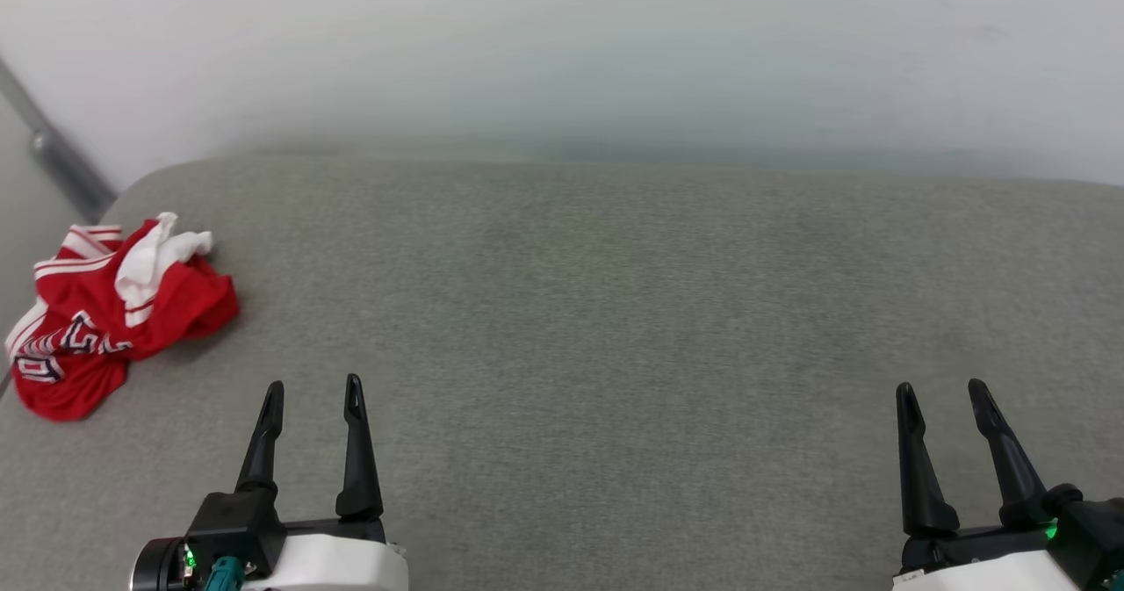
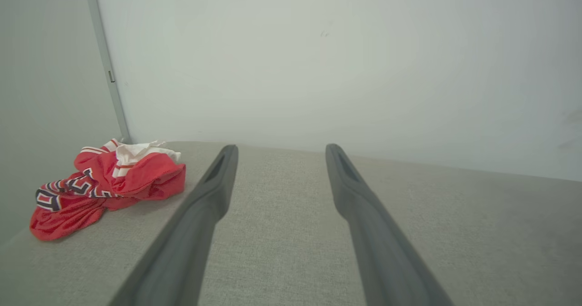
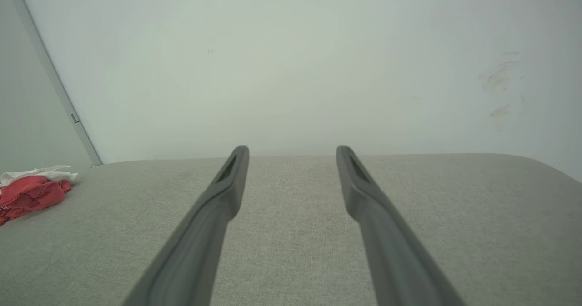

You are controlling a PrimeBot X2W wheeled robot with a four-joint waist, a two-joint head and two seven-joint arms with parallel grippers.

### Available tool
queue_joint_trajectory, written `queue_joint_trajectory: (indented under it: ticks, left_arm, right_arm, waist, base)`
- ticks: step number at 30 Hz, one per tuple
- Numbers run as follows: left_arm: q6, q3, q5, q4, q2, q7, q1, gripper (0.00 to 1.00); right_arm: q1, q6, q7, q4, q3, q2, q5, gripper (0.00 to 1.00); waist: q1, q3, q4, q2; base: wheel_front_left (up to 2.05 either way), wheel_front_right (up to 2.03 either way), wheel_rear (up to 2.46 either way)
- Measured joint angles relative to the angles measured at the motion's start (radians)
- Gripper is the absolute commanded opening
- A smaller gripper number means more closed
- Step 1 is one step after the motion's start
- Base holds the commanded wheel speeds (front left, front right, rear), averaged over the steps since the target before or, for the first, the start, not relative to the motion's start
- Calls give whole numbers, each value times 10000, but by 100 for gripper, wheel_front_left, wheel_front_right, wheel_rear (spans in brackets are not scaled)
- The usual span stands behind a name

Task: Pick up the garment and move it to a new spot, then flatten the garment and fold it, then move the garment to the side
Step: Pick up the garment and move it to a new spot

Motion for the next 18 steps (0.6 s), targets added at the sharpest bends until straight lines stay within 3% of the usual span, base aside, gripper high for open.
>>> queue_joint_trajectory:
  ticks: [18]
  left_arm:
    - [125, 309, -113, 27, 0, -2, -28, 100]
  right_arm:
    - [24, 0, 0, -82, 81, 0, -107, 100]
  waist:
    - [0, 142, 2582, 0]
  base:
    - [0, 0, 0]
